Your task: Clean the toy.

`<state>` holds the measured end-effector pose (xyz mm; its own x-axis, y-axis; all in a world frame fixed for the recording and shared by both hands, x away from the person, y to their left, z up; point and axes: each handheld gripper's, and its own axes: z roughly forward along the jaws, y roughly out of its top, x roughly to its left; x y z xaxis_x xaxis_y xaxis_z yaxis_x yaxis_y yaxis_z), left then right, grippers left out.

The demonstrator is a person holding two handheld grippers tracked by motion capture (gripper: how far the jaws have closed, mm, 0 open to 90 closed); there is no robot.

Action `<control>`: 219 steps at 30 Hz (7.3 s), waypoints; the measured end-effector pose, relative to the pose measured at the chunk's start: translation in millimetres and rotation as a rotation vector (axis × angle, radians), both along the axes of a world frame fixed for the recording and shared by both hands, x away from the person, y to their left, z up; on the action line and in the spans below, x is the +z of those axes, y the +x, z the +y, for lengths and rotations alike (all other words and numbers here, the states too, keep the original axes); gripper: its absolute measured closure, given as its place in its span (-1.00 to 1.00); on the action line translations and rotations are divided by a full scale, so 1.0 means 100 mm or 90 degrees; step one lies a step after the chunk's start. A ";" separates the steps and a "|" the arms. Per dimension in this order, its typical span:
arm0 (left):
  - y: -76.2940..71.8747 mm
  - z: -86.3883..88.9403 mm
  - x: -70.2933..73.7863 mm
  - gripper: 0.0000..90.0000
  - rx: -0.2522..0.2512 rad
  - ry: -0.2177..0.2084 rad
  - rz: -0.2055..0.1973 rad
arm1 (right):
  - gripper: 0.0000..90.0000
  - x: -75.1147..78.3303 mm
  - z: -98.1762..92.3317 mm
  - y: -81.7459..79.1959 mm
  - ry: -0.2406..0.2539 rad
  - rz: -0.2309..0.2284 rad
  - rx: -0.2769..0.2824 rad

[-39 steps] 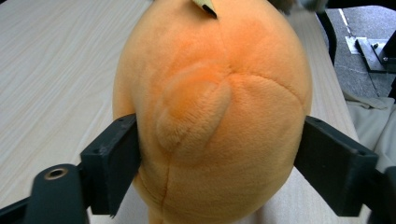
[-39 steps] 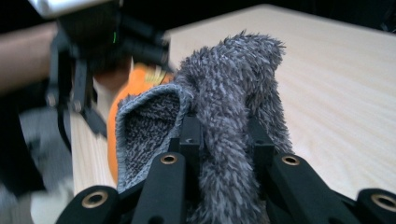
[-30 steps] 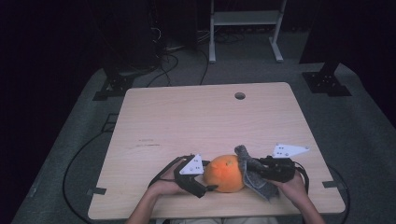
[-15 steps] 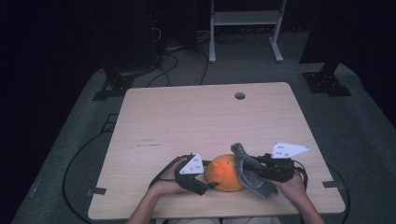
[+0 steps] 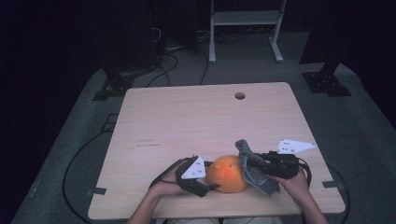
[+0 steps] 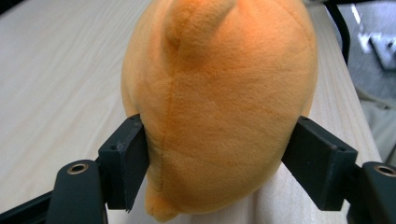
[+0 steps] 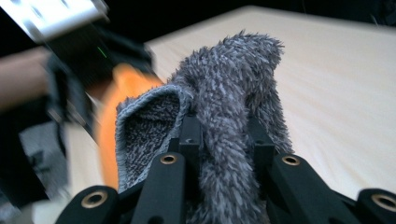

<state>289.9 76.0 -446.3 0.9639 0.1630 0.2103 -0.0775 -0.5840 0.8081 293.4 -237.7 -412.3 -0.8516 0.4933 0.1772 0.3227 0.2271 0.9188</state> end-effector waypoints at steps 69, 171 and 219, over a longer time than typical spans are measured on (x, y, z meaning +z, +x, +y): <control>0.06 -0.09 0.01 -0.26 0.077 -0.103 0.054 | 0.62 0.24 0.28 -0.21 -0.058 -0.090 -0.005; 0.12 -0.06 0.15 -0.73 0.133 -0.132 0.108 | 0.63 0.00 0.16 -0.08 -0.081 -0.083 -0.045; -0.12 -0.26 0.09 -0.52 0.011 -0.075 0.014 | 0.63 0.02 0.02 -0.03 -0.046 -0.024 -0.008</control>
